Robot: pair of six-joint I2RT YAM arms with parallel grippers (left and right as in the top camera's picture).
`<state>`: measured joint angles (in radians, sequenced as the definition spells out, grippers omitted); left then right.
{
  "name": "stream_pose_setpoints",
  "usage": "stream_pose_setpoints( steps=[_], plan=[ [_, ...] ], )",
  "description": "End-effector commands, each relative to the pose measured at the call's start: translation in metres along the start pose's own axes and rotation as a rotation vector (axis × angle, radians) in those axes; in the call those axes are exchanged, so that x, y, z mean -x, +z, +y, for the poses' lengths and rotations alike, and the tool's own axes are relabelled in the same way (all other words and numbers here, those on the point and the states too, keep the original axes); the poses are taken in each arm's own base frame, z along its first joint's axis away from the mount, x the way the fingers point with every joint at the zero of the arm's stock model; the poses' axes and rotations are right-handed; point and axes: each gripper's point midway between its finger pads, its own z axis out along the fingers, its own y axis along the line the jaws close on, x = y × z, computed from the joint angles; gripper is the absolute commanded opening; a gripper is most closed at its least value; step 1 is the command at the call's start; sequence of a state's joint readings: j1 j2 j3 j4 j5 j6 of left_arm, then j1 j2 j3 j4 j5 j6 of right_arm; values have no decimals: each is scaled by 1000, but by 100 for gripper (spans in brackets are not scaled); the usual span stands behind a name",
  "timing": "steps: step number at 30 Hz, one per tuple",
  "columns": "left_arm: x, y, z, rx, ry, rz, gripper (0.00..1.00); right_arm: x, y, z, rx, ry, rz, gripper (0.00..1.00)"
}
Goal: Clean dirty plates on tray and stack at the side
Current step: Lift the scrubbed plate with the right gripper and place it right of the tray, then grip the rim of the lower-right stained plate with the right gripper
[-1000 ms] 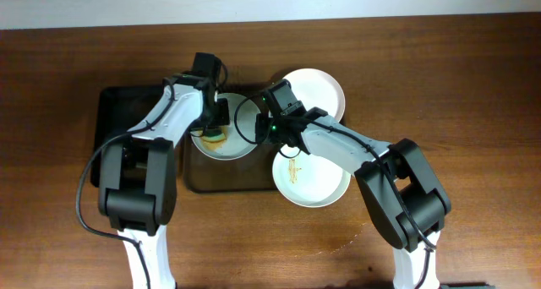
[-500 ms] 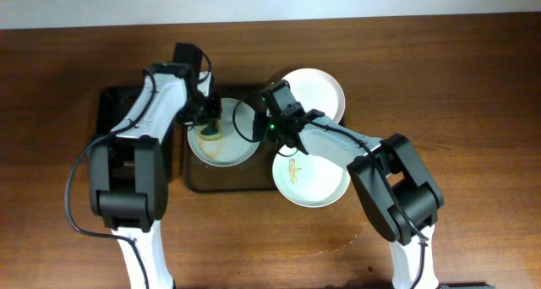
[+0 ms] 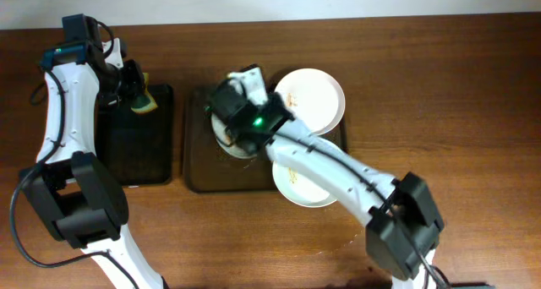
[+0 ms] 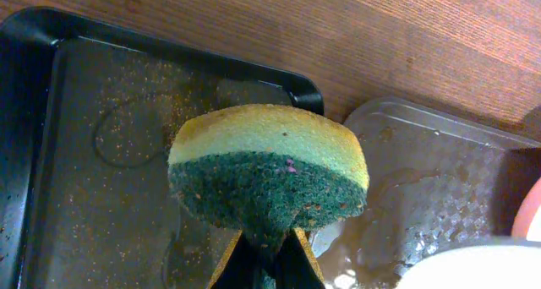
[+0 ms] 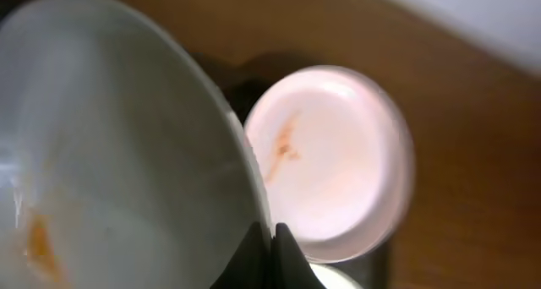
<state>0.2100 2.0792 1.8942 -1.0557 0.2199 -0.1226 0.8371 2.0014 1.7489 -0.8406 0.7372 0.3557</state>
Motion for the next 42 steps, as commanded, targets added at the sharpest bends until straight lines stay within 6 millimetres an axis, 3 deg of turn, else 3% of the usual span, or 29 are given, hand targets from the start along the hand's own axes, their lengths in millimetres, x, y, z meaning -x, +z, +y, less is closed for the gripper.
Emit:
stream_pose_setpoints(
  steps=[1, 4, 7, 9, 12, 15, 17, 19, 20, 22, 23, 24, 25, 27, 29, 31, 32, 33, 36, 37, 38, 39, 40, 42],
  plan=[
    [5, -11, -2, 4, 26, -29, 1, 41, -68, -44, -432, -15, -288, 4],
    [6, -10, -2, 4, 26, -31, 1, 50, -120, -46, -617, -8, -447, 4],
    [6, -10, -2, 4, 26, -31, 1, 49, -127, -40, -612, -16, -464, 4],
    [6, -10, -2, 4, 26, -31, 1, 44, -113, -25, -499, -33, -414, 4],
    [6, -10, -2, 4, 26, -31, 1, 14, -54, 10, -110, -73, -150, 4],
    [6, -10, -2, 4, 26, -30, 1, 7, -32, 0, 204, 70, 42, 4],
    [5, -10, -2, 4, 27, -30, 1, 18, -25, -55, 357, 247, 112, 4],
    [5, -10, -2, 4, 26, -28, 1, 13, -14, -120, 401, 398, 179, 4],
    [5, -10, -2, 4, 26, -28, 1, -10, 3, -181, 348, 522, 258, 4],
    [5, -10, -2, 4, 26, -28, 1, -62, 29, -256, 230, 679, 391, 4],
    [5, -10, -2, 3, 26, -28, 1, -75, 36, -272, 215, 728, 414, 4],
    [5, -10, -2, 3, 26, -28, 1, -109, 53, -305, 161, 826, 454, 4],
    [5, -10, -2, 3, 26, -28, 1, -135, 65, -322, 121, 882, 479, 4],
    [5, -10, -2, 3, 26, -28, 1, -181, 89, -335, 74, 943, 505, 4],
    [5, -10, -2, 3, 26, -28, 1, -229, 110, -333, 40, 994, 530, 4],
    [5, -10, -2, 3, 26, -28, 1, -246, 122, -325, 36, 992, 520, 5],
    [5, -9, -3, 3, 28, -28, 1, -248, 123, -321, 49, 994, 533, 18],
    [5, -9, -5, 1, 33, -30, 1, -237, 120, -309, 144, 1009, 515, 32],
    [6, -8, -10, -2, 45, -36, 1, -171, 73, -289, 424, 1032, 414, 32],
    [7, -8, -12, -4, 48, -40, 1, -155, 50, -273, 472, 991, 398, 33],
    [8, -8, -14, -6, 53, -44, 1, -152, 37, -257, 496, 958, 427, 33],
    [7, -7, -17, -9, 59, -43, 1, -159, 21, -224, 546, 902, 530, 33],
    [7, -6, -20, -10, 65, -42, 1, -170, 10, -189, 585, 837, 633, 32],
    [6, -5, -28, -9, 84, -44, 1, -211, 12, -155, 409, 813, 814, 32]
  ],
)
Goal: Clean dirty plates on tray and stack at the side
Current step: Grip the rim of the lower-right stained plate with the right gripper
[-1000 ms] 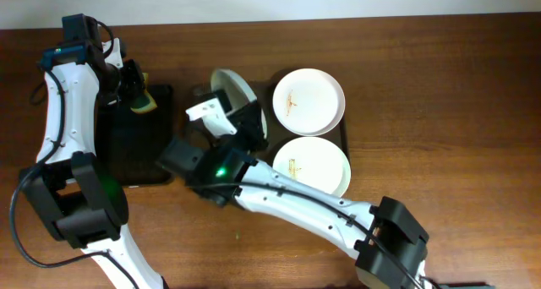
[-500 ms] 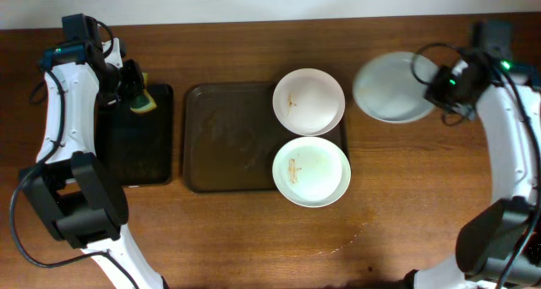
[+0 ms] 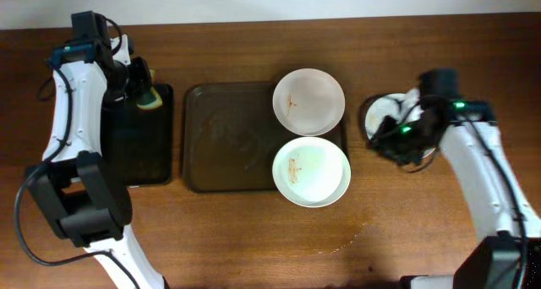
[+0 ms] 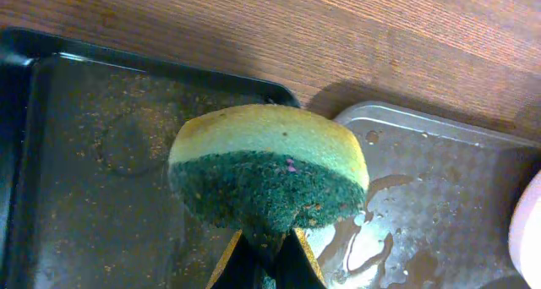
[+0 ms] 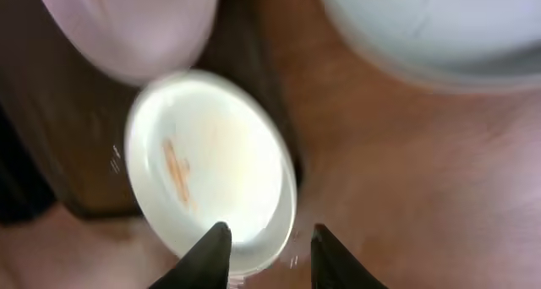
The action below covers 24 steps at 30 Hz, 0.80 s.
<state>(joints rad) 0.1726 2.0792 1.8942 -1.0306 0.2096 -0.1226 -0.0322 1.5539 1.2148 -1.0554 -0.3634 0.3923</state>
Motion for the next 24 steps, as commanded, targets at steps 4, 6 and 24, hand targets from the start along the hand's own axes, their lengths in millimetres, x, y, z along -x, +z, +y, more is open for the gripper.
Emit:
stream_pose_setpoints(
  steps=[4, 6, 24],
  plan=[
    [7, -6, -18, 13, 69, -45, 1, -56, 74, -16, -225, 32, 111, 32],
    [7, -6, -19, 12, 71, -45, 1, -52, 81, -14, -238, 7, 82, 33],
    [3, -5, -20, 17, 72, -28, 1, -35, 170, 138, 12, -221, -193, 4]
  ],
)
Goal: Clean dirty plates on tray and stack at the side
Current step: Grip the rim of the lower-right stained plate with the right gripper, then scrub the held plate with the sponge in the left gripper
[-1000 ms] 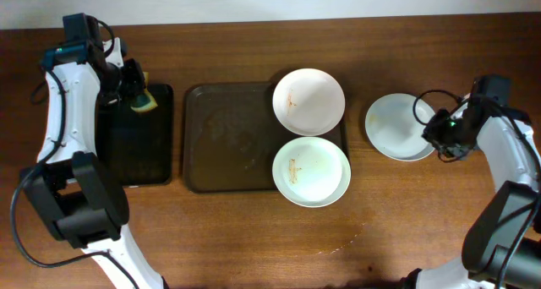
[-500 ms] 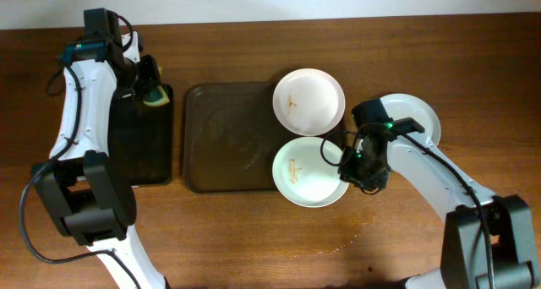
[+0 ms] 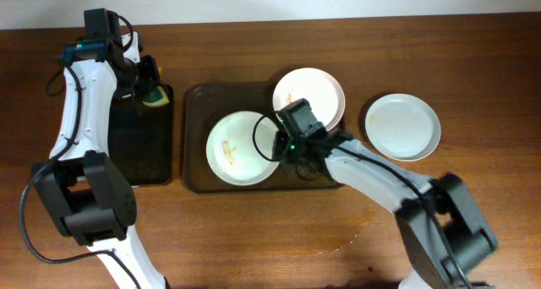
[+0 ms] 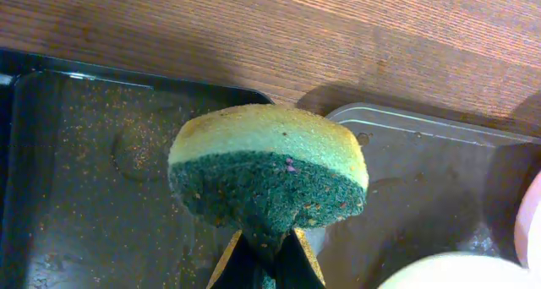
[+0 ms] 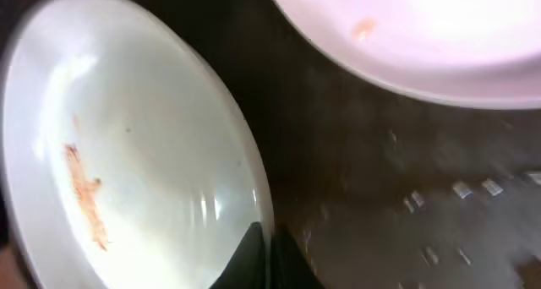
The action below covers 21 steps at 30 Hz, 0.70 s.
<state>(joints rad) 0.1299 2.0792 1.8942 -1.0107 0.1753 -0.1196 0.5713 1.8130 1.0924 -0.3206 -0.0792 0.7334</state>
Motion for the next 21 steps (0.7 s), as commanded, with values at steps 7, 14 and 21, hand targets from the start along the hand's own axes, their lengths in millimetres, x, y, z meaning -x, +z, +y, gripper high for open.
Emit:
stream_pose_setpoints(
  steps=[7, 14, 21],
  plan=[
    [-7, -5, -37, -23, 88, 5, 1, 14, 39, -11, -32, 66, -74, 36],
    [-18, -1, -68, -45, 147, 30, 1, 1, 55, -7, -1, 52, -28, 4],
    [-71, 21, -105, -54, 237, 167, 1, -5, 47, -13, -73, 176, 39, 4]
  ],
)
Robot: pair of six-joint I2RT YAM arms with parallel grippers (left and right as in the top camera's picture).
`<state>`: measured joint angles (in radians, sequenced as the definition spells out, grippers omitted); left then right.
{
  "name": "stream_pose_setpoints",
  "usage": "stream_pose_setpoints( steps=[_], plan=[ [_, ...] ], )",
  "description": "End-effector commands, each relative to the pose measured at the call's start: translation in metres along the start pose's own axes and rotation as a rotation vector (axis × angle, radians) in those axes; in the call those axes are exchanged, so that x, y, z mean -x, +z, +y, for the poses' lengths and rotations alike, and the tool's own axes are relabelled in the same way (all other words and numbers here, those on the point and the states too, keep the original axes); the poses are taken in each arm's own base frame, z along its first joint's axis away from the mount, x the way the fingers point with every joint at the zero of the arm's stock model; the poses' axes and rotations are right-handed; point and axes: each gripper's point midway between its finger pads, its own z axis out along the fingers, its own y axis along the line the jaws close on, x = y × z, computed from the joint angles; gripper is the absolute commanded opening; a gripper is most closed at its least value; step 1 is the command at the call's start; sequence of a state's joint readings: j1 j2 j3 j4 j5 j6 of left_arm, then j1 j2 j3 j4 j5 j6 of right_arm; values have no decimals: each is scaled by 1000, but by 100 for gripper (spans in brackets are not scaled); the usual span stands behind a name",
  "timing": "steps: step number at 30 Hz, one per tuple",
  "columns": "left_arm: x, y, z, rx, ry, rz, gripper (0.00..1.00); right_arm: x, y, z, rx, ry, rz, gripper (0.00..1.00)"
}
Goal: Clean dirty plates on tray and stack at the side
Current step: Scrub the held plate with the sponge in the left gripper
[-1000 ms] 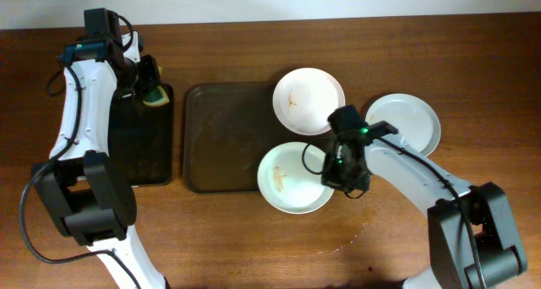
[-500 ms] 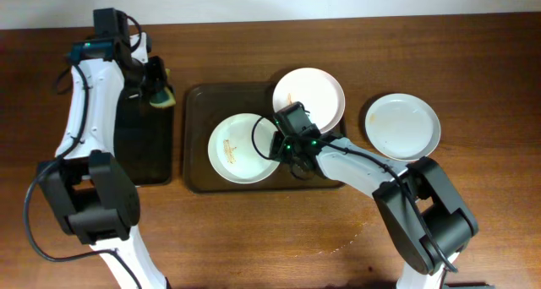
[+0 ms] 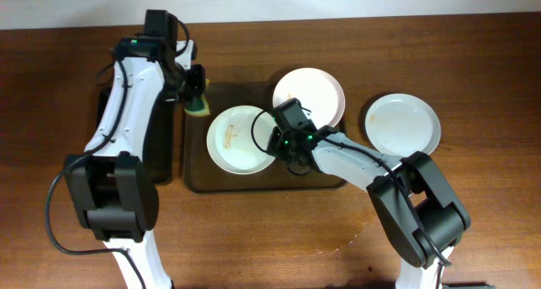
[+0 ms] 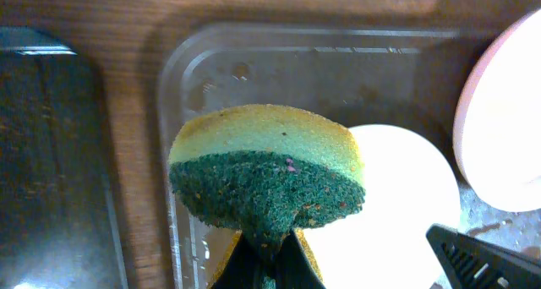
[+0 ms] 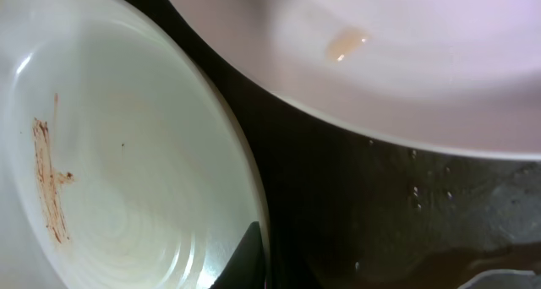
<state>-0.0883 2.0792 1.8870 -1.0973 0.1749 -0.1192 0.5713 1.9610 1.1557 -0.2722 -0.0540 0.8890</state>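
A dirty white plate (image 3: 239, 141) with a red smear (image 5: 51, 188) lies in the left half of the brown tray (image 3: 196, 175). My right gripper (image 3: 275, 142) is shut on its right rim (image 5: 254, 196). My left gripper (image 3: 191, 88) is shut on a yellow-and-green sponge (image 4: 266, 175). The sponge hangs over the tray's far left corner, just left of that plate (image 4: 397, 213). A second smeared plate (image 3: 309, 100) rests on the tray's far right part. Another white plate (image 3: 402, 126) lies alone on the table, right of the tray.
A black tray (image 3: 165, 145) speckled with crumbs (image 4: 42, 154) lies left of the brown tray, mostly under my left arm. The brown tray's floor is wet (image 5: 397, 221). Bare wooden table (image 3: 473, 196) surrounds both trays.
My left gripper has carried the sponge to the right, from over the black tray's far right corner to over the brown tray's far left corner. The right gripper stays shut on the plate's rim.
First my right gripper held a plate over the tray's left half while the left held the sponge over the black tray. Then the right gripper stood open by that plate, right of the tray. Then it gripped the near plate in the tray's left half; now the sponge hangs beside it.
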Motion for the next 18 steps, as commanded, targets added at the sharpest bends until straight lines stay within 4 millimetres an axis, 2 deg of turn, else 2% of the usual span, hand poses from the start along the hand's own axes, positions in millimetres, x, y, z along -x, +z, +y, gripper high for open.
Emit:
stream_pose_setpoints(
  steps=[1, 3, 9, 10, 12, 13, 14, 16, 17, 18],
  plan=[
    [-23, 23, -15, -1, 58, 46, 1, -8, 8, -8, -33, 17, 31, 4],
    [-37, 57, -24, -21, 89, 42, 1, -8, 8, -7, -32, 17, 30, 4],
    [-82, 120, -47, -53, 347, 28, 1, -8, 8, -7, -31, 8, 30, 4],
    [-89, 123, -54, -88, 365, 40, 0, -7, 8, -7, -32, 9, 30, 4],
    [-97, 116, -88, -290, 479, 36, 1, -8, 8, -7, -31, 8, 30, 4],
    [-96, 113, -98, -354, 503, 21, 1, -7, 8, -7, -31, 5, 29, 4],
    [-94, 113, -98, -347, 506, 10, 1, -7, 8, -7, -31, 5, 29, 4],
    [-75, 121, -59, -118, 342, -16, 1, -7, 8, -6, -28, 5, 27, 4],
    [-64, 120, -10, 146, 117, -52, 1, -6, 8, -6, -26, 5, 25, 4],
    [-65, 118, 1, 200, 68, -54, 1, -6, 8, -5, -23, 5, 23, 4]
  ],
)
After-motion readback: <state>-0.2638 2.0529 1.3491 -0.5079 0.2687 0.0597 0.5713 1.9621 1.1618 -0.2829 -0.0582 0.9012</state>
